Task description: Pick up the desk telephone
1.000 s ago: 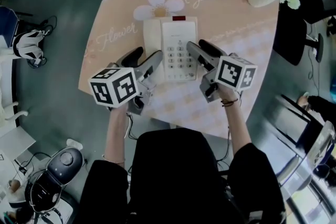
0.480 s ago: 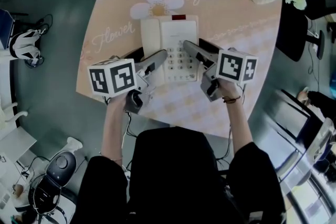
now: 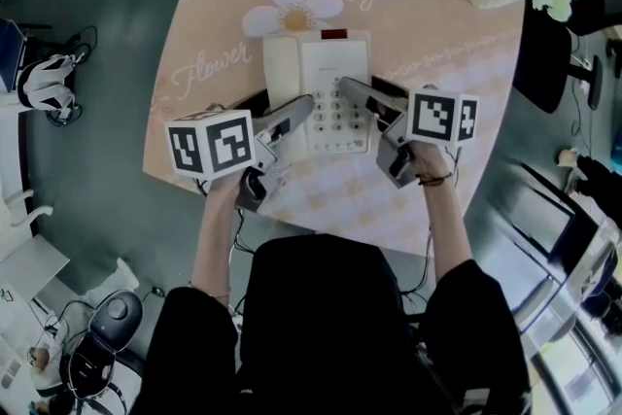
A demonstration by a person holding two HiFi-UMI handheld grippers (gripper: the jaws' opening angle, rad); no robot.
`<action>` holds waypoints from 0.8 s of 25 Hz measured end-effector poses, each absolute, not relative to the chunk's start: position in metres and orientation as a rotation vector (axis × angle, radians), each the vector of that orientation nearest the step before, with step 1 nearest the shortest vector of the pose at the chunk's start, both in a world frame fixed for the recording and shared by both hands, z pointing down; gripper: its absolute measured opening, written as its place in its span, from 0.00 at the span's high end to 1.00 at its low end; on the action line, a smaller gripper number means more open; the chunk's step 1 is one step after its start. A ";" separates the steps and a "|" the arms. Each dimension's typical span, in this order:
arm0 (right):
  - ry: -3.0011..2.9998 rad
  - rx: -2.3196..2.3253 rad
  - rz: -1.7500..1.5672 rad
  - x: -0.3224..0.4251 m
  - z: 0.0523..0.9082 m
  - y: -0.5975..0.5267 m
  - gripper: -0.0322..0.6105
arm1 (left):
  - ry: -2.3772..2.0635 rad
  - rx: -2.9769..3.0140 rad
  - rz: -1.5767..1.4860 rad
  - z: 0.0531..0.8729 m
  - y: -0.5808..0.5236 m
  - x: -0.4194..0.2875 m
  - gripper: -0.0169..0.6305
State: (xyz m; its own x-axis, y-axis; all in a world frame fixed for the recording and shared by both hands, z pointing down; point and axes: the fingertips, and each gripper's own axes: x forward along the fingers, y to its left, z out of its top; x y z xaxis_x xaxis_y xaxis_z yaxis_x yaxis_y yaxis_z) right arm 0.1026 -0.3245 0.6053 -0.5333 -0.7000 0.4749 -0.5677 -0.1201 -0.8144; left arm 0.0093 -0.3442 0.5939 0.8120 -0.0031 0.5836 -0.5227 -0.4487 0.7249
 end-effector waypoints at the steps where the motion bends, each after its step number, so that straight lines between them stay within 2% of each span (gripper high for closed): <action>1: 2.002 -1.465 -1.743 0.103 0.606 -0.324 0.60 | -0.405 1.962 0.629 0.594 -0.344 0.009 0.45; 20: 1.953 -1.525 -1.785 0.103 0.597 -0.315 0.60 | -0.506 1.925 0.656 0.584 -0.342 0.003 0.47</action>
